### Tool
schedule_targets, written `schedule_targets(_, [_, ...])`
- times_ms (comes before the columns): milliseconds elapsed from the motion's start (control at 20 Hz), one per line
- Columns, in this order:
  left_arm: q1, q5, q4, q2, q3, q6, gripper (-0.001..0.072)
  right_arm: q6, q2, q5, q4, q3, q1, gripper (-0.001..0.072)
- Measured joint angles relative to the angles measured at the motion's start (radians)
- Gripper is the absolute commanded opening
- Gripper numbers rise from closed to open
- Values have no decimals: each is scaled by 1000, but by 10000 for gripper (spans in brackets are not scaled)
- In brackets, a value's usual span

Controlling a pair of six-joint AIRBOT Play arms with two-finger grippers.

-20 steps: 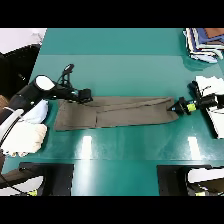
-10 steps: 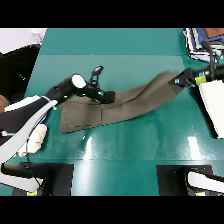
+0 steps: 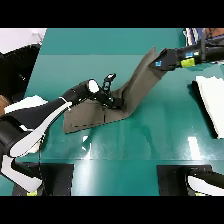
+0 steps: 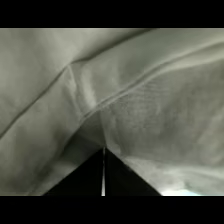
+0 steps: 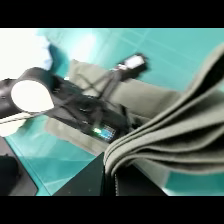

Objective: Fold the shirts.

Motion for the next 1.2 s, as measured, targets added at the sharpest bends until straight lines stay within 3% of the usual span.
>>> schedule_targets(200, [89, -34, 49, 89, 2, -3, 28, -8, -26, -60, 76, 6, 110, 14])
schedule_targets(400, [282, -87, 174, 286, 2, -8, 29, -61, -106, -167, 171, 10, 288, 17])
schedule_targets(450, [339, -98, 217, 344, 2, -10, 29, -74, -140, -207, 189, 14, 345, 65])
schedule_targets(500, [396, -108, 256, 401, 2, -10, 29, -89, -180, -248, 201, 26, 401, 342])
schedule_targets(550, [445, -116, 288, 450, 2, -10, 29, -112, -222, -282, 209, 44, 451, 537])
schedule_targets(700, [577, -132, 350, 573, 2, -6, 29, -169, -367, -322, 217, 135, 565, 470])
schedule_targets(900, [666, -157, 380, 645, 2, 1, 29, -141, -470, -240, 152, 215, 571, 468])
schedule_targets(1200, [699, -196, 394, 670, 2, 6, 29, -52, -376, -179, -16, -12, 358, 476])
